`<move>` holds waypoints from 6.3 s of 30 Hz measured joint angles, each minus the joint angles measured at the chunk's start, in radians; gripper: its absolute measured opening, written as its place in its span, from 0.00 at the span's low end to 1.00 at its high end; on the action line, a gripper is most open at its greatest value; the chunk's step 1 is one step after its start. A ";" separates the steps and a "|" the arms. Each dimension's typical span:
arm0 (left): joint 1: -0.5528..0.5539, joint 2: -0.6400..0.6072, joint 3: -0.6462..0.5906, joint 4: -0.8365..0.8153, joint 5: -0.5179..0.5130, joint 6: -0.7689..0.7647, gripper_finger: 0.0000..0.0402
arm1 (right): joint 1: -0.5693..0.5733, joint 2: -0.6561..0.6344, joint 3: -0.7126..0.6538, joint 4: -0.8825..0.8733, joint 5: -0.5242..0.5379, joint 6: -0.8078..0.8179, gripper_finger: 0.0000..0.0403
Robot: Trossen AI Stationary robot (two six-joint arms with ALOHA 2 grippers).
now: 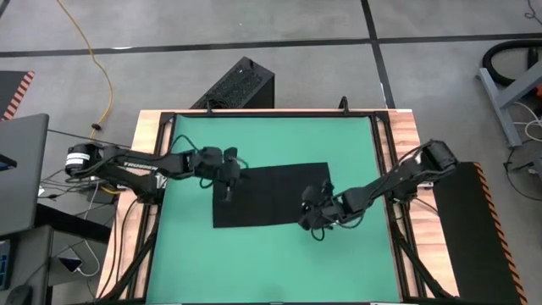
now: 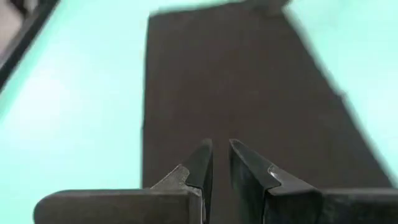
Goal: Roll towel
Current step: Fold the black towel
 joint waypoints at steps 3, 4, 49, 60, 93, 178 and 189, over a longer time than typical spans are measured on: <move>0.049 0.032 -0.001 -0.053 0.002 -0.016 0.10 | -0.007 0.060 0.000 0.014 -0.047 0.012 0.36; 0.058 0.043 -0.001 -0.087 0.005 -0.023 0.10 | -0.007 0.077 0.000 0.004 -0.052 0.033 0.36; -0.021 0.212 0.156 0.062 0.201 -0.041 0.10 | -0.061 -0.014 -0.001 -0.029 -0.050 -0.042 0.35; 0.088 0.270 0.132 -0.006 0.249 0.033 0.11 | -0.068 0.106 0.000 -0.024 -0.019 0.028 0.35; -0.143 0.526 0.127 0.226 0.230 -0.491 0.04 | -0.327 0.096 0.000 -0.057 0.006 -0.262 0.33; -0.116 0.477 -0.029 0.473 0.208 0.015 0.40 | 0.284 0.268 -0.204 0.474 0.336 -0.059 0.55; -0.116 0.475 -0.027 0.398 0.202 0.015 0.40 | 0.278 0.281 -0.202 0.431 0.277 -0.001 0.40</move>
